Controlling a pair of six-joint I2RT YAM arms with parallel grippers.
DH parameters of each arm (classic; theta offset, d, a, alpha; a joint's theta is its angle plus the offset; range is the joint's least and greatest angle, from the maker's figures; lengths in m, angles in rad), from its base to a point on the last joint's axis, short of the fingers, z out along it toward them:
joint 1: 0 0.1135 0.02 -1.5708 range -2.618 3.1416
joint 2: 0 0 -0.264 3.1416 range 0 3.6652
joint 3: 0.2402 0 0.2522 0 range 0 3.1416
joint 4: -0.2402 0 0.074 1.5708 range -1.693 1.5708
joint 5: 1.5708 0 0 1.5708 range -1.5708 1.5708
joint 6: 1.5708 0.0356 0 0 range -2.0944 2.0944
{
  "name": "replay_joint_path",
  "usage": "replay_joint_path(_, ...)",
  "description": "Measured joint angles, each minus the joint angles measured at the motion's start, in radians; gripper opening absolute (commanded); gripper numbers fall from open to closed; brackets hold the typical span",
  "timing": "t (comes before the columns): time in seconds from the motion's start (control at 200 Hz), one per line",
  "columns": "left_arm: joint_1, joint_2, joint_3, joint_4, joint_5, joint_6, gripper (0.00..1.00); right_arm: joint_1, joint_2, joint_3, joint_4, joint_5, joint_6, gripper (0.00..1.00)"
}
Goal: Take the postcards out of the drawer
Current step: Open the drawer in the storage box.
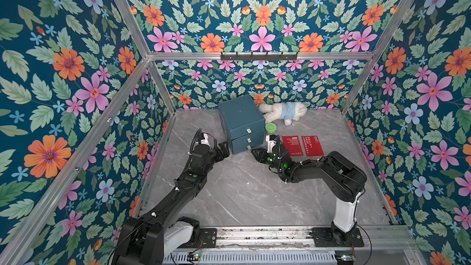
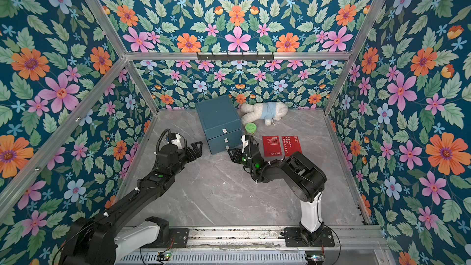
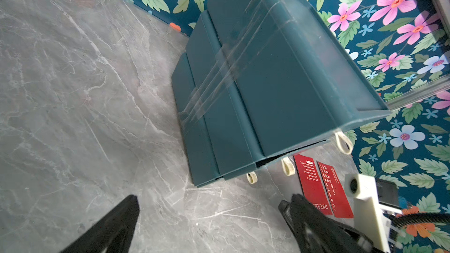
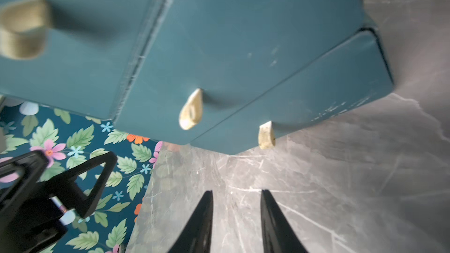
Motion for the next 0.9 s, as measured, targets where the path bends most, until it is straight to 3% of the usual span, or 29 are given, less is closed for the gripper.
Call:
replay_joint_path(0.335,0.0,0.01,0.003,0.002,0.006,0.001,1.0,0.0,0.129,0.116,0.025,0.001,0.005,0.36)
replay_joint_path(0.9,0.0,0.001,0.001,0.006,0.013,0.001,1.0,-0.01,0.218,0.183,0.011,0.027,0.016,0.38)
